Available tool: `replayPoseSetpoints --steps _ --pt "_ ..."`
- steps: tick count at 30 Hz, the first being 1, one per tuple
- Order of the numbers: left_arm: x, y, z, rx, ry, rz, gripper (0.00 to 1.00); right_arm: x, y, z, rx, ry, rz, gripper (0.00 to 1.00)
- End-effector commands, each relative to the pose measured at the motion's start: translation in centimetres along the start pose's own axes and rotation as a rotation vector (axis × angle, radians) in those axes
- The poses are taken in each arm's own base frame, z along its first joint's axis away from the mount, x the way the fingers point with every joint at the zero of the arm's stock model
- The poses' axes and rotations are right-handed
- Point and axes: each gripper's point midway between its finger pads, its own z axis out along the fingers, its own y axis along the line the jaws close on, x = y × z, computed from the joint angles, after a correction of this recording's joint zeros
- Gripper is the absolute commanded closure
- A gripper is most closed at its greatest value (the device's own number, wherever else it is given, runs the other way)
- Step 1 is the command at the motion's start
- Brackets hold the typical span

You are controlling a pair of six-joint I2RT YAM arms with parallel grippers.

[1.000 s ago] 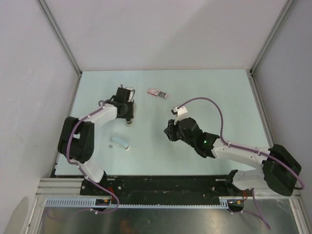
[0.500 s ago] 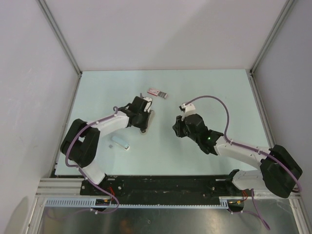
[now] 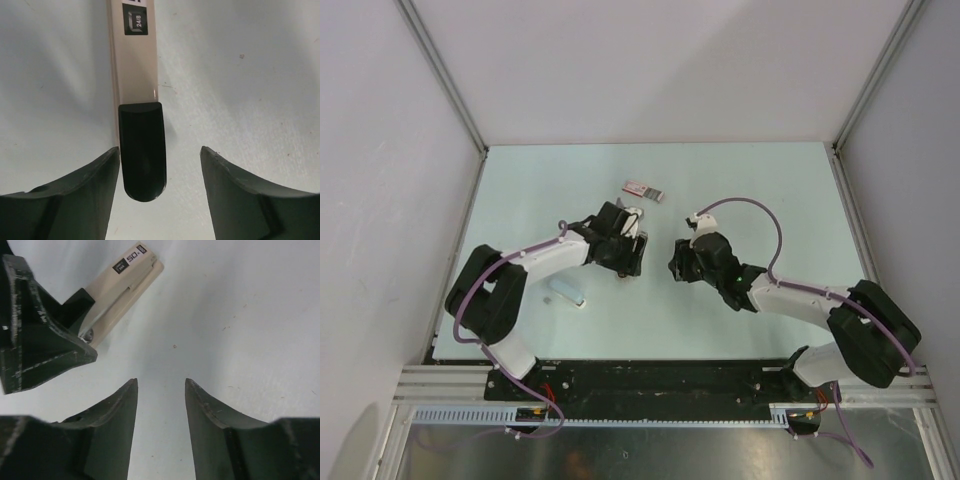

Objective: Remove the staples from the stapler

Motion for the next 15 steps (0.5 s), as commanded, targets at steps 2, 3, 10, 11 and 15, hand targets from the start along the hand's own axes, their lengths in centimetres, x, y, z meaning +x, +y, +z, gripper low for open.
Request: replayPoseSetpoints --steps 2,3,10,11,15 --pt "-2.9 -1.9 -3.0 0.082 -0.081 0.021 0.27 -1.3 0.7 1.3 0.024 -0.03 0.058 0.49" --pt "-3.7 -1.9 -3.6 0.088 -0.1 0.024 0.27 -1.2 0.9 1.6 0.039 -0.025 0.064 0.48" --pt "-8.9 2.6 -9.2 0.035 -0.279 -0.027 0.05 -2.2 2.3 3.0 0.121 -0.032 0.137 0.44" --pt "-9.6 3.9 -10.1 0.0 -0.31 -0.04 0.03 -2.4 2.8 3.1 0.121 -0.037 0.144 0.44" --pt "-11.2 8.7 -12.9 -0.067 -0.391 -0.127 0.01 -4.0 5.4 3.8 0.17 -0.055 0.127 0.42"
